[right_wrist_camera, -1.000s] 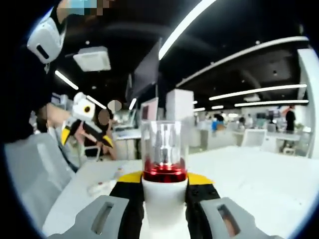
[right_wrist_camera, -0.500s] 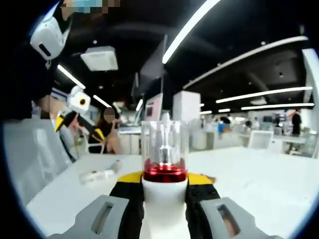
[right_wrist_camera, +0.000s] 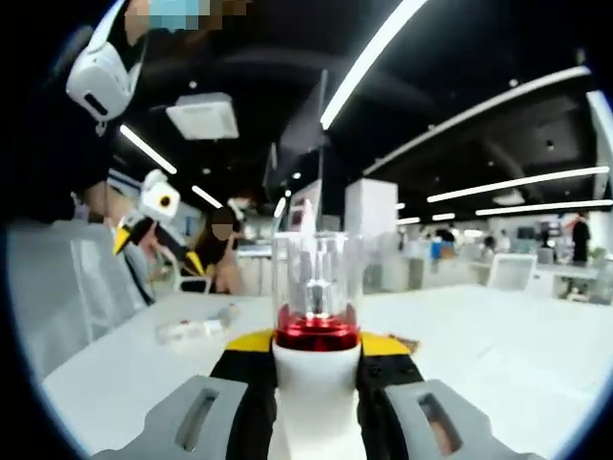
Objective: Arrange the skincare products in the storage area until every visible bottle or jar stands upright without overlapping.
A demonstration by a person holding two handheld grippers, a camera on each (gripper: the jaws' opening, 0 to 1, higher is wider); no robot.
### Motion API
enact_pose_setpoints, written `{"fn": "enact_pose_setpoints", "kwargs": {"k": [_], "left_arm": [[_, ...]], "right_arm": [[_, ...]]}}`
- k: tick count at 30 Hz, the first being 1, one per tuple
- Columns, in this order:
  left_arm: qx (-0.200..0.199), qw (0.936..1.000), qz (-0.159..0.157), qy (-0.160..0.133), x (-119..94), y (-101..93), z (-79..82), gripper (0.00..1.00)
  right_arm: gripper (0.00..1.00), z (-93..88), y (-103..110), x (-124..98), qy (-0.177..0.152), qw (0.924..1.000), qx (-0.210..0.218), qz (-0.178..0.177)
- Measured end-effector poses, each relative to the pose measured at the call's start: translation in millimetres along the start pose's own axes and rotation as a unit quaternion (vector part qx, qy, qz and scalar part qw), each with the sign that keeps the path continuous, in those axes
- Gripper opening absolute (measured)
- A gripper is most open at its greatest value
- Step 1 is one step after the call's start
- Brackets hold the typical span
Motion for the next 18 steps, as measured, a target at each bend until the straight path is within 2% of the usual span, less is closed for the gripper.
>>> {"fn": "enact_pose_setpoints", "kwargs": {"k": [8, 18], "left_arm": [[-0.002, 1.0000, 0.002, -0.001, 2.1, -2.0, 0.0, 0.99], [-0.003, 1.0000, 0.006, 0.000, 2.1, -1.3, 1.1, 0.99]], "right_arm": [[0.25, -3.9, -7.5, 3.8, -0.002, 0.9996, 0.016, 0.025], [0.26, -4.7, -6.0, 3.6, 0.001, 0.9986, 0.030, 0.044]]}}
Point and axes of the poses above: the point that each gripper's makers call its tool centre point, and the gripper's own axes: x roughly forward along the fingers, y roughly to its left, z roughly out of its top, the point moved 6 cm from there along -x, roughly backward along the fingers, and after that the axes turned 6 degrees about x, right-handed, at the moved point
